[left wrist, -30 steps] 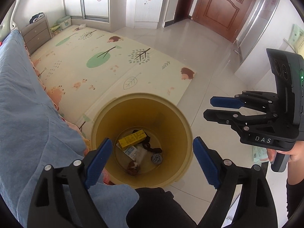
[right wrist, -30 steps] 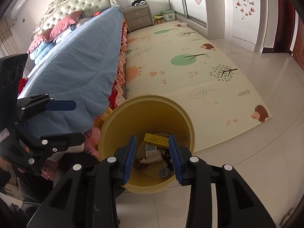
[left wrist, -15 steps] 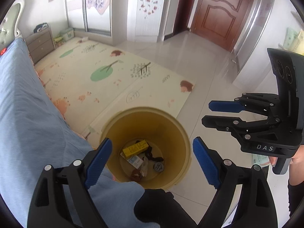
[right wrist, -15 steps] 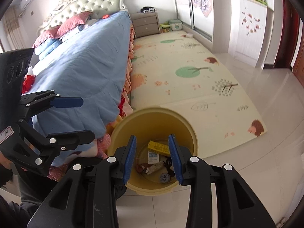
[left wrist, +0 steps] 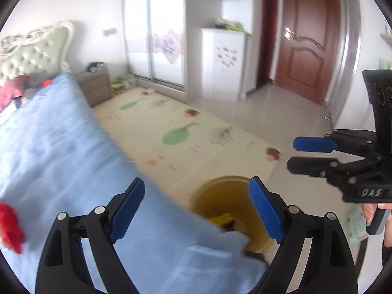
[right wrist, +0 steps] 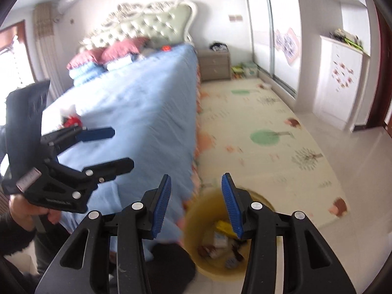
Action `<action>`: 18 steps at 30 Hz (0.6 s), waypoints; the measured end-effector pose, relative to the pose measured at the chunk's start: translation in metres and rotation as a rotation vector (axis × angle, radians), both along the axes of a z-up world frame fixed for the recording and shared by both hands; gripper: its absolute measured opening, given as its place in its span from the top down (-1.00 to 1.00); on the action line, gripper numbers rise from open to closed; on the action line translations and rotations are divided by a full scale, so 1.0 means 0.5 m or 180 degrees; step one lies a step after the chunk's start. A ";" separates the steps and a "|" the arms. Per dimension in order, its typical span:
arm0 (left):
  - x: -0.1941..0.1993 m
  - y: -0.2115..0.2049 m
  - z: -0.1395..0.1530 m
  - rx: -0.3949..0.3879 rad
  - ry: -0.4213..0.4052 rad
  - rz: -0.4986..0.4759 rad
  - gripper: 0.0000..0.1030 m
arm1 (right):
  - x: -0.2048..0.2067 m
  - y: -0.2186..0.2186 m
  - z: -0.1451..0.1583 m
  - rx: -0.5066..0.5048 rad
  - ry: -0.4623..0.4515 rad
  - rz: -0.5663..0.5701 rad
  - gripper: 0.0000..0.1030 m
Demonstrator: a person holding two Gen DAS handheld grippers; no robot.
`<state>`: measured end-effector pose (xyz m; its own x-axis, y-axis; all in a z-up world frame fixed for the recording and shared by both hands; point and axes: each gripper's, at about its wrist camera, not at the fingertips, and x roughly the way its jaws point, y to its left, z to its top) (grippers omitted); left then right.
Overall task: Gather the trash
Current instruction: 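Return both open grippers to the items on the bed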
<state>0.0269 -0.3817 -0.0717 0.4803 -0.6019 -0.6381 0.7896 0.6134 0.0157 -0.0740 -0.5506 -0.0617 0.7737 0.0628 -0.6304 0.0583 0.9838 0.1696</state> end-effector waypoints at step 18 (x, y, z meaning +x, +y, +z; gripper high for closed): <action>0.123 0.430 0.062 -0.0132 -0.0574 0.1369 -0.92 | 0.209 0.304 0.045 0.0368 -0.0564 0.0616 -0.71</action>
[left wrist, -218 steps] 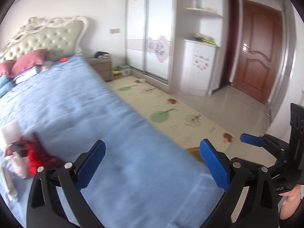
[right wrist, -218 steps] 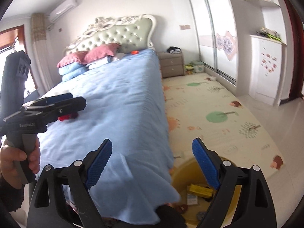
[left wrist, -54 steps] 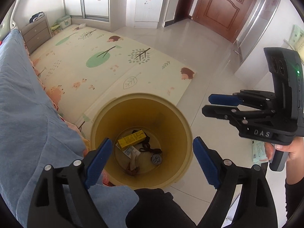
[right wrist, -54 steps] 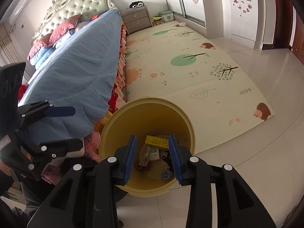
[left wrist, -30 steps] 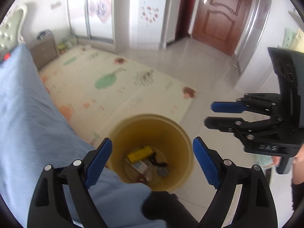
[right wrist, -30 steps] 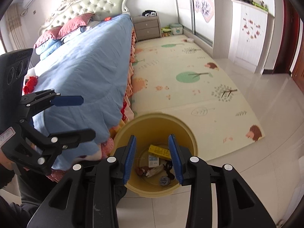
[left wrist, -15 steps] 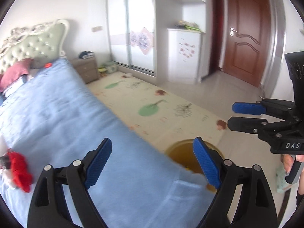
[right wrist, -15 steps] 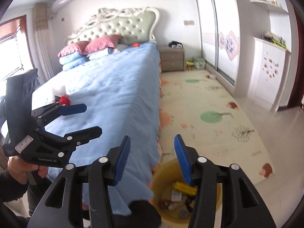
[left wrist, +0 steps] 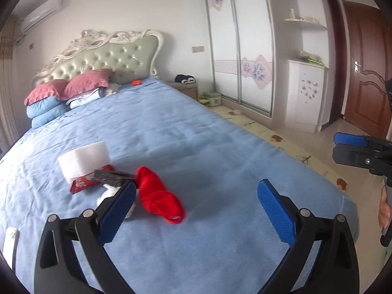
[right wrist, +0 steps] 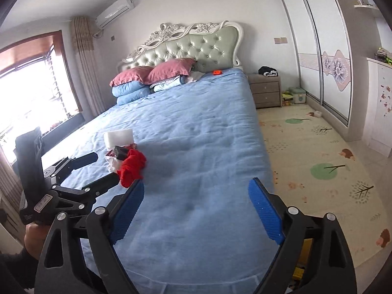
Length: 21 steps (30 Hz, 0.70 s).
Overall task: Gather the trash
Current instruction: 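Return both open grippers to the items on the bed, then grasp the white tissue with the left gripper while the right gripper grasps the red sock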
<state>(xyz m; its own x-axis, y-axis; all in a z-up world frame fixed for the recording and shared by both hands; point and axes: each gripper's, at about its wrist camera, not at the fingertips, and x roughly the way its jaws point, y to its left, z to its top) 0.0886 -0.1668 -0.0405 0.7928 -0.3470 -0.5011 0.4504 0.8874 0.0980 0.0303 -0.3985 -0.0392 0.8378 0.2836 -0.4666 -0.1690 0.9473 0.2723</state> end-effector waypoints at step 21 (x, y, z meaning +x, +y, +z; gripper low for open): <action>0.108 0.305 -0.026 -0.0273 0.0263 0.0570 -0.92 | 0.198 0.295 -0.033 -0.0397 0.0281 0.0511 -0.84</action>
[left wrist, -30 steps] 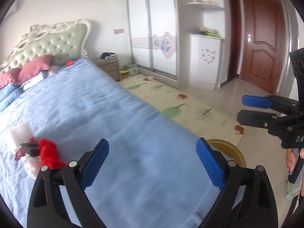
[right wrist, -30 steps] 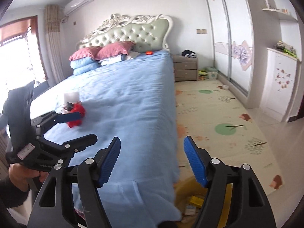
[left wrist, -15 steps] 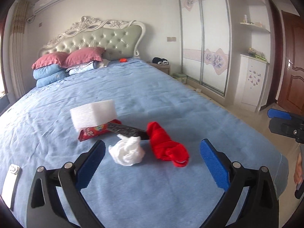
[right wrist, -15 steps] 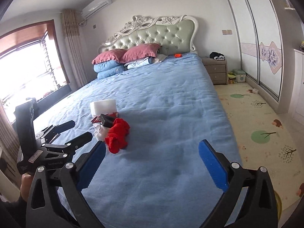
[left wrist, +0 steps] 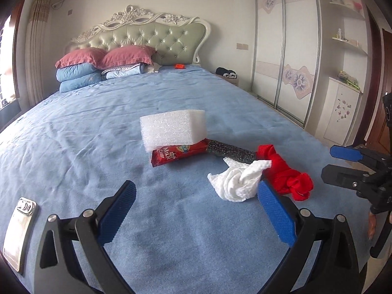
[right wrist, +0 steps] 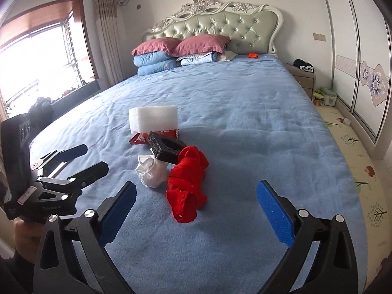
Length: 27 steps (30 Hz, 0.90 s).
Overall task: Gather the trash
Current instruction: 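Grasp the white tissue with the left gripper while the right gripper grasps the red sock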
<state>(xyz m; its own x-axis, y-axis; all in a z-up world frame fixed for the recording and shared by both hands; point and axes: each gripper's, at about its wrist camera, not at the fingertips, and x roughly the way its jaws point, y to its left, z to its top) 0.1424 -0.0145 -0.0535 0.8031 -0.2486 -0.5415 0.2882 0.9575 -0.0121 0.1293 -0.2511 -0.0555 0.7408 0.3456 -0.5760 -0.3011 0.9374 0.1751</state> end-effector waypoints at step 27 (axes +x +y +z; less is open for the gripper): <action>0.096 -0.112 -0.050 0.0126 0.0548 -0.0331 -0.86 | 0.027 -0.023 -0.012 0.0252 0.0310 0.0099 0.31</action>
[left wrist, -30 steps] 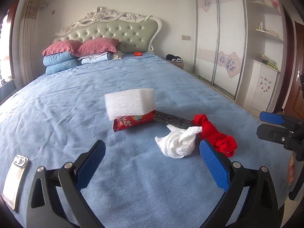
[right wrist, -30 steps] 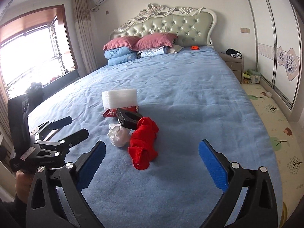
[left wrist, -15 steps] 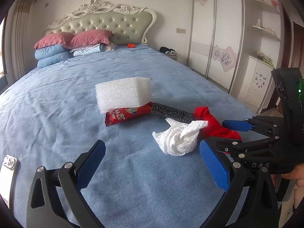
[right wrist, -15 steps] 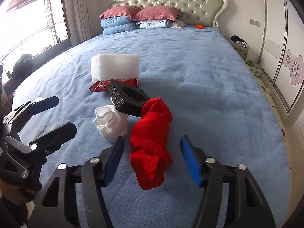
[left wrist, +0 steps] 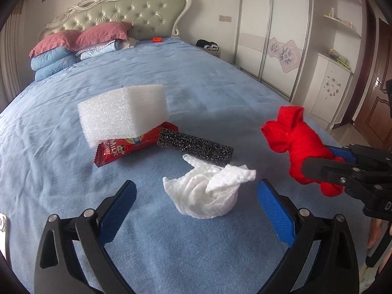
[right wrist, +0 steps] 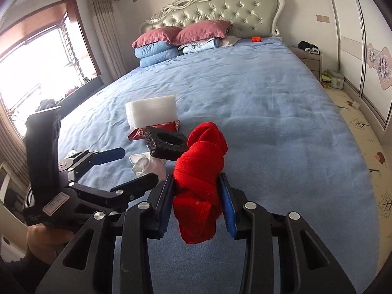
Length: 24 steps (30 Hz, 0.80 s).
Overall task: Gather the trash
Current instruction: 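Grasp the white tissue with the left gripper while the right gripper grasps the red sock, then carry the tissue and red sock over the yellow bin and open both grippers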
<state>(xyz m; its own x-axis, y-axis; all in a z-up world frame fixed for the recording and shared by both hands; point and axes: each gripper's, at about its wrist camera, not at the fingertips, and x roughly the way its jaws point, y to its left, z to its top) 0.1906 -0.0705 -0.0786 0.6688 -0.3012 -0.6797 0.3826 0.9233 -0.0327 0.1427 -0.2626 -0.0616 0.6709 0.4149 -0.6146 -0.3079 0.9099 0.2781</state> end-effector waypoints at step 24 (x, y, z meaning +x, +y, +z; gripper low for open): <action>-0.109 -0.002 0.055 -0.0188 0.0034 -0.0179 0.29 | -0.098 -0.061 0.032 0.0118 -0.0217 0.0127 0.30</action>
<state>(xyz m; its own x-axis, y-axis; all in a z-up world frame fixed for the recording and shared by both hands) 0.1359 -0.0717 -0.0511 0.6424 -0.3778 -0.6667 0.4332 0.8967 -0.0907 0.0940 -0.2930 -0.0456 0.6933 0.4637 -0.5517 -0.3631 0.8860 0.2885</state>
